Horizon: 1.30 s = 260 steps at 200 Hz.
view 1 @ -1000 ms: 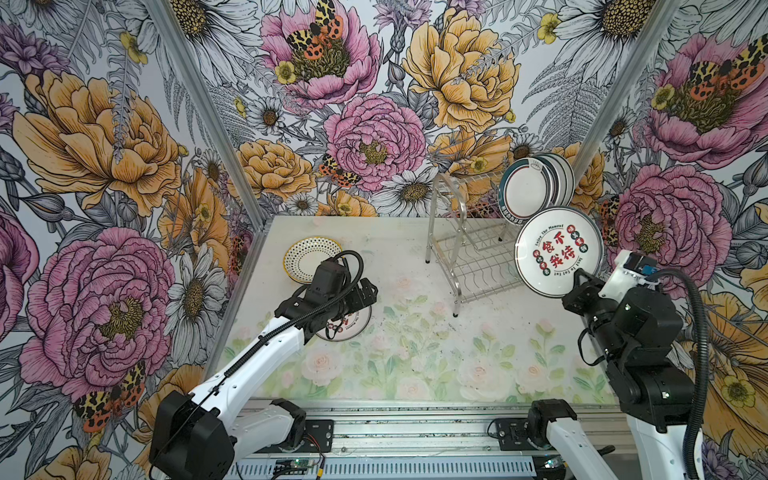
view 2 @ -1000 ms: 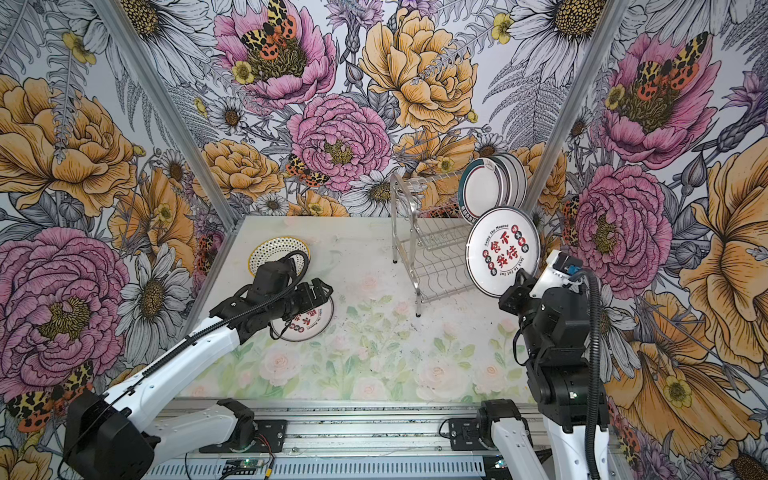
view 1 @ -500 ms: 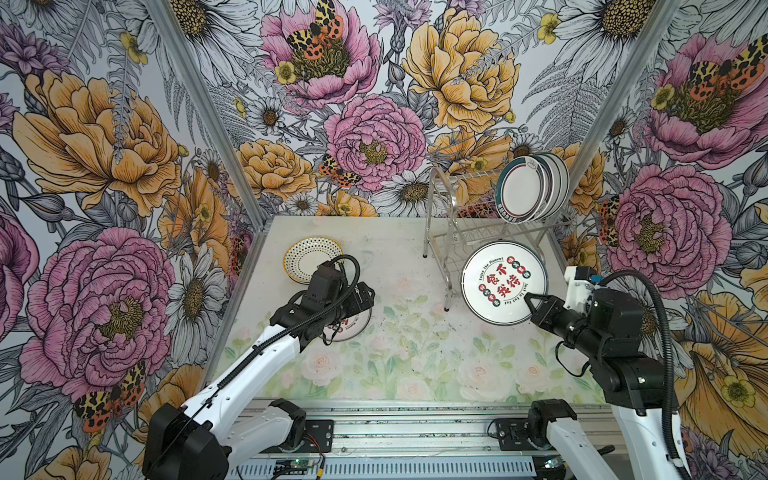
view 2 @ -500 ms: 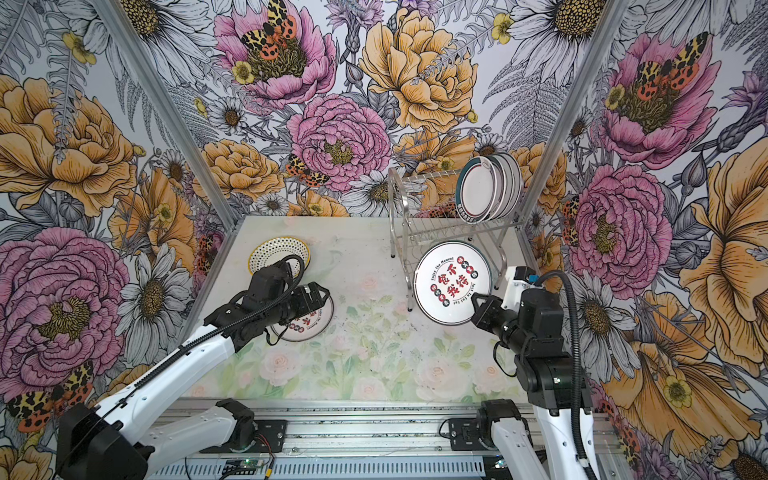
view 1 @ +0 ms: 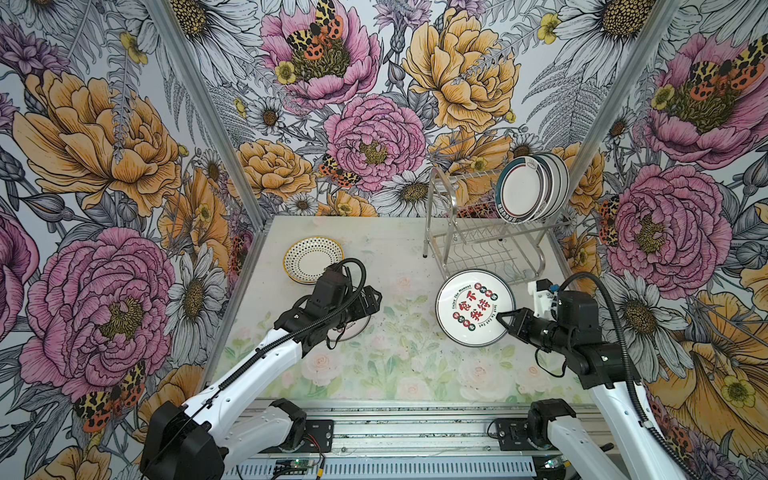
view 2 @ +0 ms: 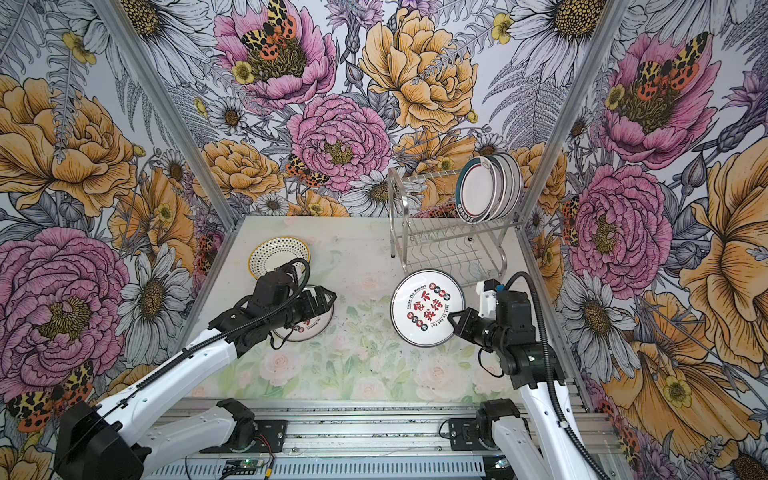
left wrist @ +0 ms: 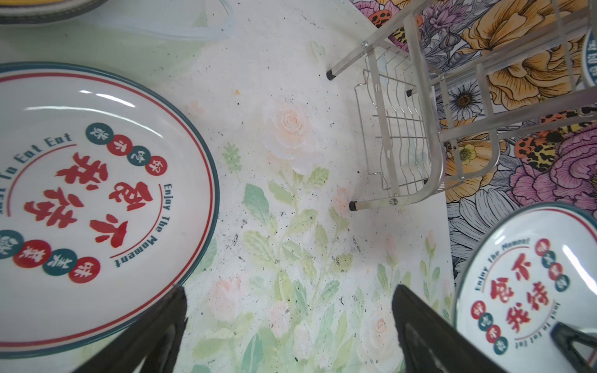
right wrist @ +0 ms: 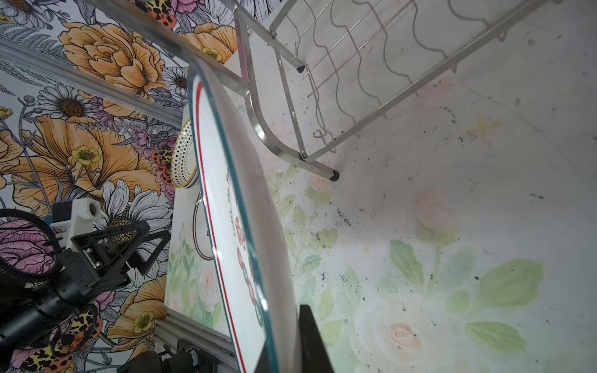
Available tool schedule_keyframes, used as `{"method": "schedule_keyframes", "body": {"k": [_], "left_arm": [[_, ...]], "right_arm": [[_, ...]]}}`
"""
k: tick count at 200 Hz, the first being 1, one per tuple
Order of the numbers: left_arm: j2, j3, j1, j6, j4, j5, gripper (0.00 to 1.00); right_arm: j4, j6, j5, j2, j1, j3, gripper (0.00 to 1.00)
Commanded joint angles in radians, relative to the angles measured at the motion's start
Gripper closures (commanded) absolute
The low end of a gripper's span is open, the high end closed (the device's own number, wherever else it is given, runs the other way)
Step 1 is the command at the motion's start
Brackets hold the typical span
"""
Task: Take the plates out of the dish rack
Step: 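Carry the printed plate toward the left gripper, holding it upright, then hold the printed plate upright while the left gripper closes on its rim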
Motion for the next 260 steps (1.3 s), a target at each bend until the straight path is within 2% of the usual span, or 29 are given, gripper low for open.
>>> {"method": "schedule_keyframes", "body": {"k": [1, 34, 62, 127, 173, 197, 260], "left_arm": [[-0.012, -0.026, -0.033, -0.013, 0.101, 0.048, 0.01], [0.026, -0.083, -0.040, -0.041, 0.271, 0.179, 0.01], [0.063, -0.101, -0.047, -0.048, 0.309, 0.204, 0.01], [0.074, -0.133, -0.045, -0.028, 0.348, 0.230, 0.05], [0.070, -0.163, 0.003, -0.029, 0.369, 0.269, 0.10], [0.058, -0.180, 0.032, -0.029, 0.380, 0.294, 0.16], [0.004, -0.215, 0.077, -0.028, 0.391, 0.326, 0.52]], "right_arm": [[0.190, 0.065, -0.035, 0.031, 0.046, -0.030, 1.00], [0.338, 0.134, 0.011, 0.129, 0.186, -0.066, 1.00], [0.457, 0.193, 0.063, 0.223, 0.291, -0.075, 1.00], [0.714, 0.306, 0.059, 0.430, 0.406, -0.063, 1.00], [0.980, 0.435, 0.004, 0.565, 0.438, -0.081, 1.00], [1.034, 0.461, -0.007, 0.613, 0.454, -0.068, 1.00], [1.086, 0.484, -0.010, 0.697, 0.492, -0.032, 1.00]]}}
